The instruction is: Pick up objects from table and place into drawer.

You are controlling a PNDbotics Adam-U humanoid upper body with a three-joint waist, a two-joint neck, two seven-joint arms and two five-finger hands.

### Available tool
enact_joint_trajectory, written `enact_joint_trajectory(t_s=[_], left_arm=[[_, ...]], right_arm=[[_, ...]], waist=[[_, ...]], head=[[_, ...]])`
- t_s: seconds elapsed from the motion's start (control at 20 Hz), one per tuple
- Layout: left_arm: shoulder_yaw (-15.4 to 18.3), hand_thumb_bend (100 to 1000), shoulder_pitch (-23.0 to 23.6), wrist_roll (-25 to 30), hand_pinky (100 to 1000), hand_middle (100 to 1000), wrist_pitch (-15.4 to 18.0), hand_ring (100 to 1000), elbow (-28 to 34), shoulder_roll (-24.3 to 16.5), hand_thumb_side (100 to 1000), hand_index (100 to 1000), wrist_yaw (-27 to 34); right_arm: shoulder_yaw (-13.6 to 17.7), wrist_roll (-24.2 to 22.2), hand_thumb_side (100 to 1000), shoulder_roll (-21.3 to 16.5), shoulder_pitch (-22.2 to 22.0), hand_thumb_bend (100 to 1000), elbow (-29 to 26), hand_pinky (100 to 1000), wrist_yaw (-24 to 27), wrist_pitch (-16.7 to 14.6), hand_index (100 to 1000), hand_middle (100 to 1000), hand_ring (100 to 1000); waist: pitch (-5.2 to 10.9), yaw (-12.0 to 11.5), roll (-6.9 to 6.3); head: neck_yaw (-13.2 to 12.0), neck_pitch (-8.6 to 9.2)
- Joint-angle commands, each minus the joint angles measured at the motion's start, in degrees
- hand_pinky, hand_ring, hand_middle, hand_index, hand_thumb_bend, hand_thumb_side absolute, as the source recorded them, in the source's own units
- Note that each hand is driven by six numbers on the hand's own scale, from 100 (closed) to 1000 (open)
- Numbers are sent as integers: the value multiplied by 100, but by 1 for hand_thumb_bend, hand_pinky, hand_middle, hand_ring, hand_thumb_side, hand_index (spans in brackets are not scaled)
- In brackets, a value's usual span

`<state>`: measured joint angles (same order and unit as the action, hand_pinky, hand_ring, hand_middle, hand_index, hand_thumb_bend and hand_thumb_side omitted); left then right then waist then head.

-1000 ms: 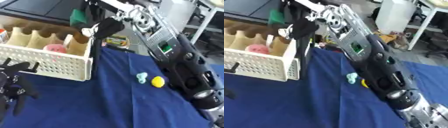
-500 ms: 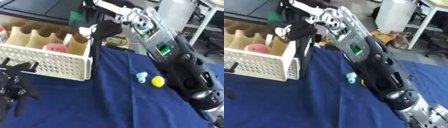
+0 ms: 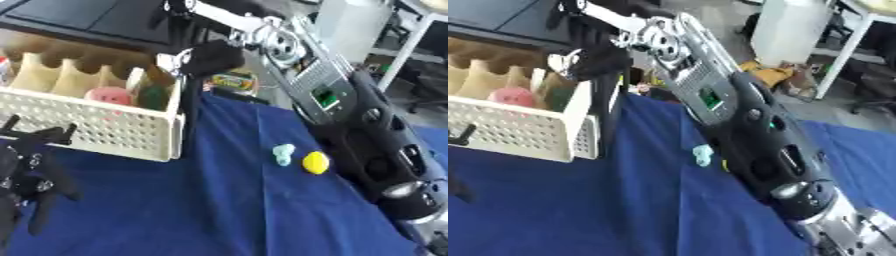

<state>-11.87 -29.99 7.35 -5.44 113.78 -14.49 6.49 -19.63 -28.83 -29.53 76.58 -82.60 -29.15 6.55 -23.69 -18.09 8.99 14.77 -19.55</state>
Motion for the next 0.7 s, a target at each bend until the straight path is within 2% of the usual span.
enact_joint_trajectory(t_s=[0.05, 0.35, 0.7], left_arm=[[-18, 100, -31, 15, 538, 435, -17, 180, 82, 14, 985, 893, -18], [-16, 100, -21, 31, 539, 435, -33, 180, 82, 18, 984, 891, -32], [16, 100, -6, -10, 540, 434, 9, 179, 82, -16, 979, 889, -49]], right_arm=[[81, -23, 508, -70, 105, 137, -83, 628, -43, -3, 812, 524, 640], [189, 138, 506, -147, 60, 116, -231, 617, 33, 74, 796, 506, 623], [590, 586, 503, -578, -119, 100, -1064, 600, 547, 206, 772, 487, 606]], waist=[[130, -4, -44], [139, 14, -60], [138, 94, -114]], head=[[13, 31], [0, 24], [-77, -19]])
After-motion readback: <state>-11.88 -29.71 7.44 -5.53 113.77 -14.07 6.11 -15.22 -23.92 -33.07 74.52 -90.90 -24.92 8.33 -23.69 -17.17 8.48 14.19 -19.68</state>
